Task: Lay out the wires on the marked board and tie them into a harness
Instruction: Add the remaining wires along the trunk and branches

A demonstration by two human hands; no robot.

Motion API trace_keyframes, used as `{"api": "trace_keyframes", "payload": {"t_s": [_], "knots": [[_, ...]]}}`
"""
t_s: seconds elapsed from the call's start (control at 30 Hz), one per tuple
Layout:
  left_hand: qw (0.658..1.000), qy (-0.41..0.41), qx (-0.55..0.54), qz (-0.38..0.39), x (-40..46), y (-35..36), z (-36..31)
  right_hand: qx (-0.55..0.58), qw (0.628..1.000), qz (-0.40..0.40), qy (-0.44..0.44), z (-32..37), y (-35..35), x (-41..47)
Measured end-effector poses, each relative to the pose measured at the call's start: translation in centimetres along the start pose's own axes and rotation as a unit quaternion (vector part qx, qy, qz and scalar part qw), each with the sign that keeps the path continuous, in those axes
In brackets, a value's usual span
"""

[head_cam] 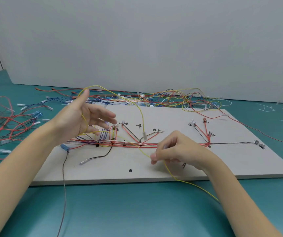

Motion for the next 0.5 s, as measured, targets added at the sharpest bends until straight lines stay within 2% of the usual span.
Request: {"api": "trace_keyframes", "payload": {"t_s": [0.2,0.37,0.5], "knots": [[0.992,0.066,-0.01,-0.109,-0.3,-2.5,-1.4,0.007,0.994,0.11,-0.006,-0.4,0.8,-0.5],[0.975,0.118,-0.043,-0.184,-0.7,-4.3,-2.2,-0.004,0.993,0.12,-0.001,-0.2,0.9,-0.5],[0.964,0.15,-0.09,-0.199,-1.0,-5.2,-2.9,-0.018,0.994,0.104,0.008,-0.3,1.1,-0.4]]}}
Point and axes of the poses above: each hand's wrist, its own x-axis towards the middle knuckle, its own y-axis out of the palm, z = x × y, the point moved 5 cm from there along x, towards the middle knuckle, and after that the axes turned 14 degrees about -x, right-handed, at the moved point
